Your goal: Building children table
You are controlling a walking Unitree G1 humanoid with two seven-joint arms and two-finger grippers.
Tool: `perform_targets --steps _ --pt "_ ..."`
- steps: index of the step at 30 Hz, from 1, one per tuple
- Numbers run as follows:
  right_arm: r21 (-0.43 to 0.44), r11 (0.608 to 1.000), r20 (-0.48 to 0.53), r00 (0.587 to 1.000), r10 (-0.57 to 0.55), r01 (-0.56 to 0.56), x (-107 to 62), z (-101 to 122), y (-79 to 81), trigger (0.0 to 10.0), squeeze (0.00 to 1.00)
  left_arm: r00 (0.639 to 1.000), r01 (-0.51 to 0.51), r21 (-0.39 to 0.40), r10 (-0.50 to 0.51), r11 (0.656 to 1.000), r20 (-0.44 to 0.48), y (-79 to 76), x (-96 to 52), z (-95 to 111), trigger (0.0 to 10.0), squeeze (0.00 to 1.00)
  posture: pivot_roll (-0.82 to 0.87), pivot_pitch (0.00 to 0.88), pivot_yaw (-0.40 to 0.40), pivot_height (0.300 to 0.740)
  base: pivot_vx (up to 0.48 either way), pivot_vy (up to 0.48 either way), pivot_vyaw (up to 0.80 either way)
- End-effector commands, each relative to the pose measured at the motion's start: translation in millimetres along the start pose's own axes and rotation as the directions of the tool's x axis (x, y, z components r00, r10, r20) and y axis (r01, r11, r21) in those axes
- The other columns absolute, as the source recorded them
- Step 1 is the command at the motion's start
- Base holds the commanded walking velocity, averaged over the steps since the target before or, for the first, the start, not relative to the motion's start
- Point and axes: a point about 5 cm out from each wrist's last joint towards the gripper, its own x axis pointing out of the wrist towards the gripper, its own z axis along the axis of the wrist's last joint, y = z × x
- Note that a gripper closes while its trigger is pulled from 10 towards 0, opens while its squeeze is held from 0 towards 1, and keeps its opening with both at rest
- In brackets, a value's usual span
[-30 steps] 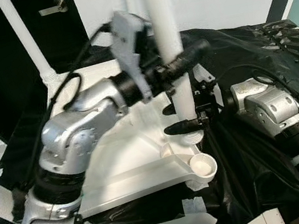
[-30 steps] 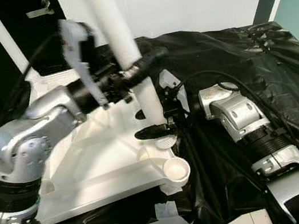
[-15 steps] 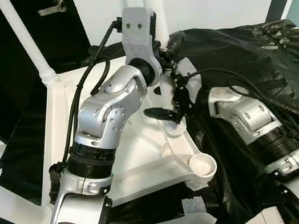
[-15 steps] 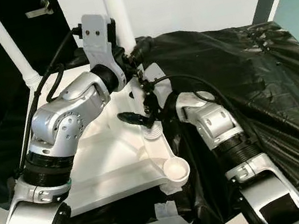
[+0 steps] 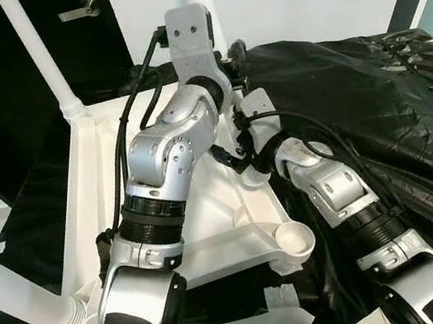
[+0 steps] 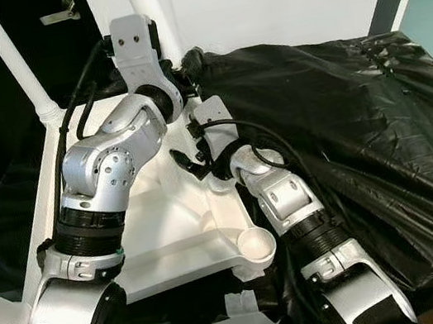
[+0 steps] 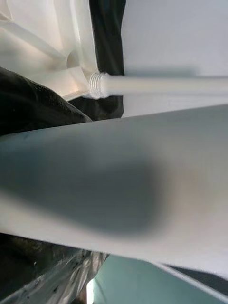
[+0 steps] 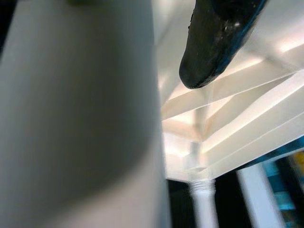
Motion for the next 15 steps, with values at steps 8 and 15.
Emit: perform_targets --steps 8,15 --pt "0.010 0.989 -0.033 0.989 -0.146 0.147 2.1 -2.2 -2.7 7.0 0.00 0.999 -0.033 0.065 0.030 0.997 0.038 -20.0 1.7 10.6 10.0 0.00 0.18 0.000 -0.018 0.740 0.000 0.000 0.00" --pt "0.010 0.986 -0.028 0.985 -0.169 0.169 3.1 -2.3 -1.9 0.0 0.00 0.999 -0.028 0.100 0.025 0.995 0.032 -31.9 1.4 8.3 10.0 0.00 0.18 0.000 -0.016 0.740 0.000 0.000 0.00"
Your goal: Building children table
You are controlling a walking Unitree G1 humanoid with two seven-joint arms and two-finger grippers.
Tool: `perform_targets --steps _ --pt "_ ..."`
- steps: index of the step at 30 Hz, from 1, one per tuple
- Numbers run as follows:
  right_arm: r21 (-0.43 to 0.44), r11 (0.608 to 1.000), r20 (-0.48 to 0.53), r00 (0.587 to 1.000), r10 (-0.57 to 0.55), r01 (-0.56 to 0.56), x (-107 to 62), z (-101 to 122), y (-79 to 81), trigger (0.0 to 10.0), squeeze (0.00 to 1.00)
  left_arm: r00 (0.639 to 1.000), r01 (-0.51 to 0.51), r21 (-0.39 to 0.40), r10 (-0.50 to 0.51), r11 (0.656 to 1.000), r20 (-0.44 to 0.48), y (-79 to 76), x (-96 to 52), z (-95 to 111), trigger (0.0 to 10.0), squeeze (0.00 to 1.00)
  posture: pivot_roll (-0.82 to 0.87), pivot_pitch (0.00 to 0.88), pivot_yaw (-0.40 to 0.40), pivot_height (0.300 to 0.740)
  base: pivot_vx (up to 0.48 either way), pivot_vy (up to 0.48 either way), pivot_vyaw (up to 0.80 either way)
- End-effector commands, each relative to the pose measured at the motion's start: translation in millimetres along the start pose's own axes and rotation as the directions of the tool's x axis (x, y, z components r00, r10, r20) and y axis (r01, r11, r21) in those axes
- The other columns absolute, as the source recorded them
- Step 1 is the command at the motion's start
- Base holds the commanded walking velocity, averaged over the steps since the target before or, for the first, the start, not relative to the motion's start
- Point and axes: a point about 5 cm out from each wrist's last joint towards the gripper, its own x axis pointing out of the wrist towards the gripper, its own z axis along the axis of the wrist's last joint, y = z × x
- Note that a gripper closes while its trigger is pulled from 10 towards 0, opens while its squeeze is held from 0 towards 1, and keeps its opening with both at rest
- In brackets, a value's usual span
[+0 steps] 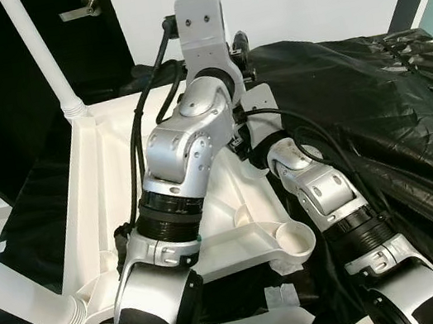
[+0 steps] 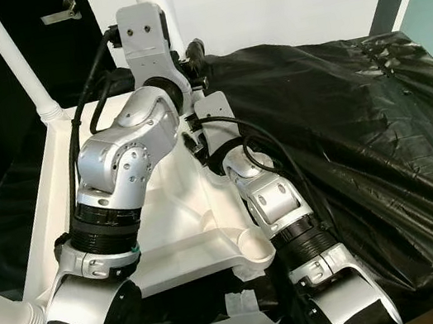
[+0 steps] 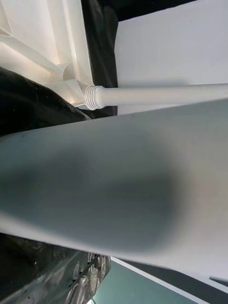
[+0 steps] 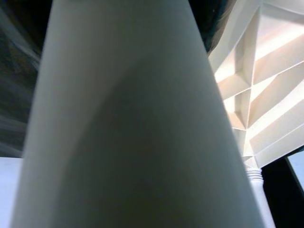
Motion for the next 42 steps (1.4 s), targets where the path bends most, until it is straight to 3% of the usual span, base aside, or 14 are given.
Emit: perform_targets --steps 1,7,8,9,10,11,12,15,16,23,29,34,38,42 --pt "-0.009 1.000 -0.004 1.000 -0.002 0.002 1.1 -0.4 2.9 0.0 0.00 0.999 0.033 0.036 -0.034 0.999 0.028 -12.4 -1.9 8.9 10.0 0.00 0.18 0.000 -0.016 0.740 0.000 0.000 0.00" --pt "0.019 1.000 -0.005 1.000 -0.023 0.023 2.2 -2.9 -4.4 0.5 0.00 0.976 0.201 0.043 -0.204 0.979 0.074 -23.2 -5.8 11.0 10.0 0.00 0.18 0.000 -0.013 0.740 0.000 0.000 0.00" --pt "0.030 0.999 -0.001 1.000 -0.014 0.014 2.8 -2.8 -7.1 3.1 0.00 0.968 0.236 0.042 -0.239 0.971 0.073 -25.0 -7.8 10.4 10.0 1.00 0.18 0.000 -0.013 0.740 0.000 0.000 0.00" --pt "0.030 0.999 -0.001 1.000 -0.014 0.014 2.8 -2.8 -7.1 3.1 0.00 0.968 0.236 0.042 -0.239 0.971 0.073 -25.0 -7.8 10.4 10.0 1.00 0.18 0.000 -0.013 0.740 0.000 0.000 0.00" --pt "0.043 0.999 0.006 1.000 0.000 -0.001 3.3 -2.0 -9.6 6.2 0.00 0.963 0.259 0.047 -0.261 0.965 0.065 -25.4 -8.9 9.8 10.0 1.00 0.18 0.000 -0.013 0.740 0.000 0.000 0.00" --pt "0.043 0.999 0.006 1.000 0.000 -0.001 3.3 -2.0 -9.6 6.2 0.00 0.963 0.259 0.047 -0.261 0.965 0.065 -25.4 -8.9 9.8 10.0 1.00 0.18 0.000 -0.013 0.740 0.000 0.000 0.00" --pt "0.054 0.998 0.016 0.999 0.029 -0.030 3.6 -0.8 -12.7 10.0 0.00 0.951 0.300 0.067 -0.304 0.951 0.057 -25.0 -11.3 8.8 10.0 1.00 0.17 0.000 -0.013 0.740 0.000 0.000 0.00" --pt "0.058 0.996 0.026 0.997 0.067 -0.068 3.6 -0.2 -16.8 10.0 0.00 0.935 0.346 0.115 -0.352 0.931 0.038 -23.9 -14.3 7.1 10.0 1.00 0.17 0.000 -0.014 0.740 0.000 0.000 0.00" --pt "0.059 0.993 0.034 0.994 0.104 -0.106 3.7 0.3 -21.7 10.0 0.00 0.912 0.405 0.123 -0.410 0.906 0.015 -21.8 -18.0 3.9 10.0 0.00 0.17 0.000 -0.014 0.740 0.000 0.000 0.00" --pt "0.075 0.970 0.048 0.972 0.229 -0.232 4.0 2.5 -33.6 10.0 0.00 0.817 0.574 0.088 -0.576 0.814 0.000 -16.9 -30.9 1.1 10.0 0.00 0.17 0.005 -0.017 0.740 0.000 0.000 0.00" --pt "0.065 0.955 0.052 0.956 0.288 -0.291 2.5 3.4 -37.0 10.0 0.00 0.784 0.619 0.082 -0.621 0.781 0.003 -15.5 -35.1 1.7 10.0 0.00 0.17 0.009 -0.017 0.740 0.000 0.000 0.00" --pt "-0.057 0.833 0.048 0.832 0.552 -0.550 -10.3 6.5 -43.6 10.0 0.00 0.742 0.670 0.028 -0.670 0.742 -0.018 -0.4 -36.5 4.1 10.0 0.00 0.16 0.014 -0.020 0.740 0.000 0.000 0.00" --pt "-0.077 0.811 0.043 0.810 0.584 -0.580 -12.1 6.5 -44.0 10.0 0.00 0.734 0.679 0.025 -0.679 0.733 -0.020 3.7 -36.2 5.3 10.0 0.00 0.16 0.014 -0.021 0.740 0.000 0.000 0.00" --pt "-0.107 0.750 0.009 0.754 0.657 -0.652 -17.1 4.3 -47.1 10.0 0.00 0.719 0.695 0.000 -0.695 0.719 -0.023 25.6 -37.5 13.2 10.0 0.00 0.16 0.018 -0.021 0.740 0.000 0.000 0.00"
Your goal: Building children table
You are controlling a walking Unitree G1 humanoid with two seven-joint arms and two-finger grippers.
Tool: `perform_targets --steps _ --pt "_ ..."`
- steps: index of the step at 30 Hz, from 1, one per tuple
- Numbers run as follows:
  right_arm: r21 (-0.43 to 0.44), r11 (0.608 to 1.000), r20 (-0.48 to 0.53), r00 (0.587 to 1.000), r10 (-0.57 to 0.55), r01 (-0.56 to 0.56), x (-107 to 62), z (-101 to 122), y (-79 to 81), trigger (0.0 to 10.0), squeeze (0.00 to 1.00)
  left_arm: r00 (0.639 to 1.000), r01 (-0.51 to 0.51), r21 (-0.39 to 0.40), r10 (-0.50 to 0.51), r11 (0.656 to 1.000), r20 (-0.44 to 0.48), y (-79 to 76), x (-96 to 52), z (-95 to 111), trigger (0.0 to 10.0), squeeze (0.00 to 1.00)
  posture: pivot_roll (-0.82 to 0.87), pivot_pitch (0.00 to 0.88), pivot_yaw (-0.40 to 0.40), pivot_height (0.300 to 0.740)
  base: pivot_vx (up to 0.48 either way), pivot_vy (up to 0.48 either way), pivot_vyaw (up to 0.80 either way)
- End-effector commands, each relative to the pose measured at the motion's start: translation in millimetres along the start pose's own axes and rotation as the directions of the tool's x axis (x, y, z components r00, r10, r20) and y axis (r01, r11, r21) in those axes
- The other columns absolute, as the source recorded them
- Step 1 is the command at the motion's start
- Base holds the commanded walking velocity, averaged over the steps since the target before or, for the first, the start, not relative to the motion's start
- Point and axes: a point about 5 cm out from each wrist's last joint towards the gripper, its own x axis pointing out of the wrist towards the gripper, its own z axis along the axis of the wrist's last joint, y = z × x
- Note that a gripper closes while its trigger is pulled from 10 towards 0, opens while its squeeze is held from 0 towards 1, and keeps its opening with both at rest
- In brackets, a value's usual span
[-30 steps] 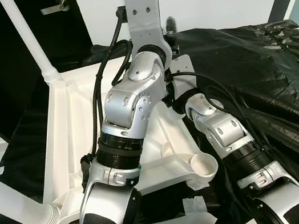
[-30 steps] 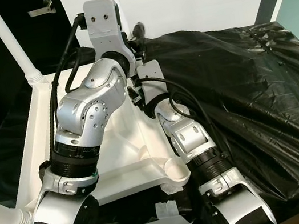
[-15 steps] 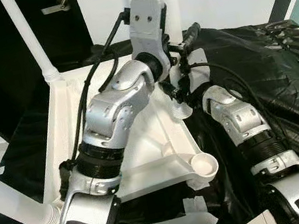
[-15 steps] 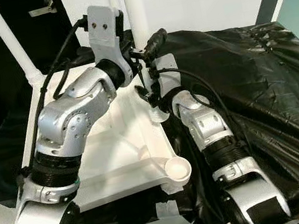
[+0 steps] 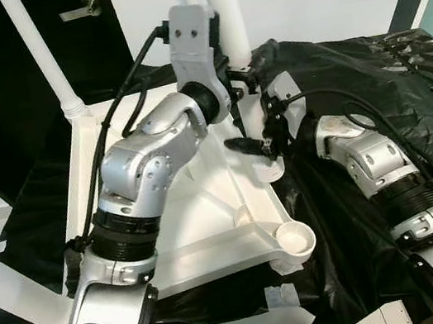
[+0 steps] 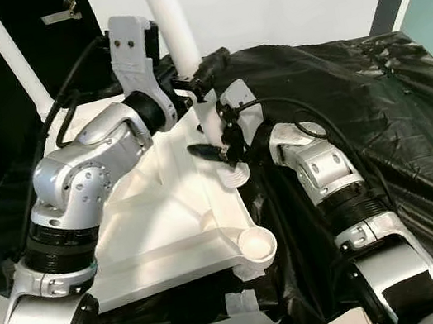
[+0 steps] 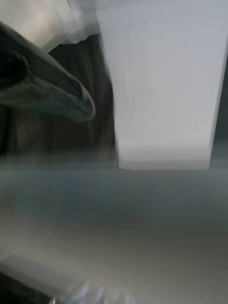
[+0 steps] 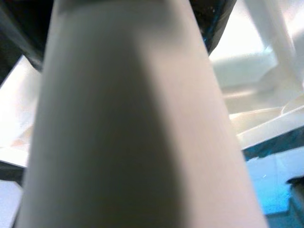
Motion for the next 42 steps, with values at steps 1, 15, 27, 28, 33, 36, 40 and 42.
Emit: perform_targets --steps 1,15,27,28,33,36,40,42 --pt "-0.020 0.999 0.008 0.999 0.038 -0.038 -2.5 3.7 -1.3 10.0 0.00 0.976 0.216 0.003 -0.216 0.976 0.012 -7.9 -3.7 8.6 10.0 0.00 0.16 0.018 -0.021 0.740 0.000 0.000 0.00" --pt "-0.033 0.991 -0.007 0.992 0.126 -0.126 -8.7 0.9 -0.3 10.0 0.00 0.958 0.280 -0.063 -0.274 0.958 0.089 -8.3 -11.1 17.7 0.0 0.00 0.15 0.022 -0.019 0.740 0.000 0.000 0.00" --pt "-0.021 0.999 0.018 0.999 0.036 -0.035 -3.2 3.2 -4.7 10.0 0.00 0.983 0.175 -0.054 -0.172 0.983 0.070 -6.8 4.0 11.9 10.0 0.00 0.15 0.024 -0.024 0.740 0.000 0.000 0.00" --pt "-0.021 0.999 0.018 0.999 0.036 -0.035 -3.2 3.2 -4.7 10.0 0.00 0.983 0.175 -0.054 -0.172 0.983 0.070 -6.8 4.0 11.9 10.0 0.00 0.15 0.024 -0.024 0.740 0.000 0.000 0.00" --pt "-0.009 1.000 0.030 0.999 -0.016 0.016 1.9 3.3 -4.5 10.0 0.05 0.992 0.119 -0.046 -0.117 0.992 0.056 -8.3 9.9 10.6 10.0 0.00 0.15 0.023 -0.024 0.740 0.000 0.000 0.00" --pt "0.025 0.998 0.055 0.997 -0.059 0.058 8.7 2.5 1.3 10.0 1.00 0.996 0.071 -0.011 -0.070 0.997 0.059 -15.0 17.0 12.0 10.0 0.00 0.16 0.020 -0.025 0.740 0.000 0.000 0.00" --pt "0.041 0.993 0.066 0.991 -0.113 0.111 14.6 4.0 3.8 10.0 0.00 0.998 0.014 0.018 -0.015 1.000 0.060 -16.6 22.6 13.6 10.0 0.00 0.16 0.017 -0.023 0.740 0.000 0.000 0.00" --pt "0.044 0.991 0.068 0.989 -0.130 0.127 16.2 4.5 4.0 10.0 0.00 0.998 -0.002 0.024 0.001 1.000 0.059 -16.3 23.9 13.6 10.0 0.00 0.16 0.017 -0.023 0.740 0.000 0.000 0.00"
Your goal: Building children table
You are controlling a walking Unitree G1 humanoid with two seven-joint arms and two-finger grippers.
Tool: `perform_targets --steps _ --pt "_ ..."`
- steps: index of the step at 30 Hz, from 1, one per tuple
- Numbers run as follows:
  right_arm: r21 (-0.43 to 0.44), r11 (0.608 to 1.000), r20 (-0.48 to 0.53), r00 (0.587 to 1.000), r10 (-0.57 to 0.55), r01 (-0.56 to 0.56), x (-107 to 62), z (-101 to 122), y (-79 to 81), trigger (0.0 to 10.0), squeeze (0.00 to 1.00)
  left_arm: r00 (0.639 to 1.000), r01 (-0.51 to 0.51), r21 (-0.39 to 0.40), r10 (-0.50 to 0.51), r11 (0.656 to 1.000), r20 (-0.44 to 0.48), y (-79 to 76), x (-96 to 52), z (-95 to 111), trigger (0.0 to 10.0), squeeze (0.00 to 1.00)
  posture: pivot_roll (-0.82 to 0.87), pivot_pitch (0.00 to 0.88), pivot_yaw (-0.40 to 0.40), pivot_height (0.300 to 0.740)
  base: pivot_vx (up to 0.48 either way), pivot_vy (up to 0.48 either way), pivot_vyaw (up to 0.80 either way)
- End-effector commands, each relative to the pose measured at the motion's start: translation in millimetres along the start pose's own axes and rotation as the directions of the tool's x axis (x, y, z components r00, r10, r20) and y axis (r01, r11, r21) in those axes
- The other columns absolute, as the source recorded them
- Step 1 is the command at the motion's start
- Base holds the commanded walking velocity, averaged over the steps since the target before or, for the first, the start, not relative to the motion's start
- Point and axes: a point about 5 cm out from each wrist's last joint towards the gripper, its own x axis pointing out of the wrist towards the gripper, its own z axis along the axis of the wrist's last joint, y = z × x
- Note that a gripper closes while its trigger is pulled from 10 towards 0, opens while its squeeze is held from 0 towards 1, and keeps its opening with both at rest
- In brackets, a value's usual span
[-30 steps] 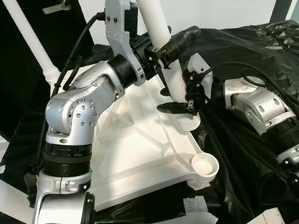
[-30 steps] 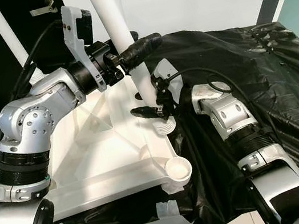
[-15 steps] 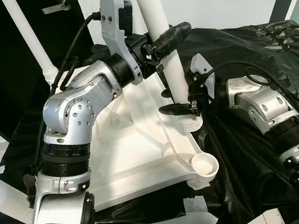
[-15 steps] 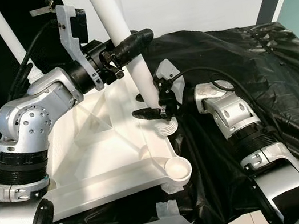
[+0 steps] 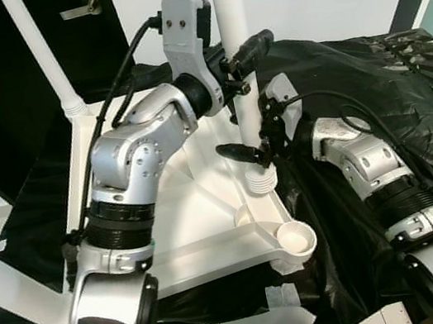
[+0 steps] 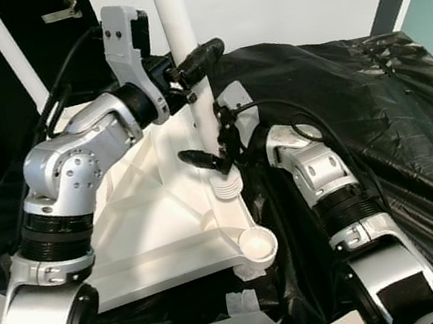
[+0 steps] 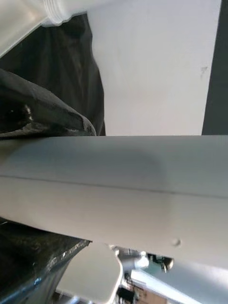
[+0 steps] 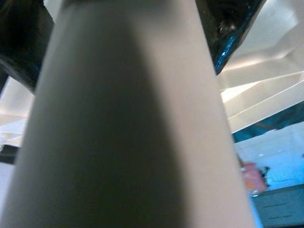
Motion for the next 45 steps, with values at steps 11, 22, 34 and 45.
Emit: perform_targets --steps 11,22,34,45 --pt "-0.028 0.985 -0.021 0.985 -0.168 0.168 13.6 0.6 6.1 10.0 0.00 0.993 -0.114 0.065 0.113 0.991 0.021 -12.7 16.8 11.9 10.0 0.00 0.16 0.006 -0.017 0.740 0.000 0.000 0.00" --pt "-0.057 0.950 0.007 0.952 -0.307 0.307 27.9 2.5 15.4 10.0 0.00 0.963 -0.269 0.138 0.270 0.953 0.011 -21.0 24.4 11.3 10.0 0.00 0.17 0.007 -0.017 0.740 0.000 0.000 0.00" --pt "-0.064 0.938 0.015 0.940 -0.341 0.341 33.5 5.3 15.9 4.0 0.00 0.958 -0.287 0.136 0.287 0.948 0.018 -25.2 29.0 12.4 10.0 0.00 0.17 0.013 -0.019 0.740 0.000 0.000 0.00" --pt "-0.047 0.911 0.010 0.913 -0.409 0.409 33.6 2.4 11.6 4.5 0.00 0.952 -0.305 0.134 0.300 0.943 0.056 -25.1 31.1 19.2 10.0 0.32 0.17 0.018 -0.019 0.740 0.000 0.000 0.00"
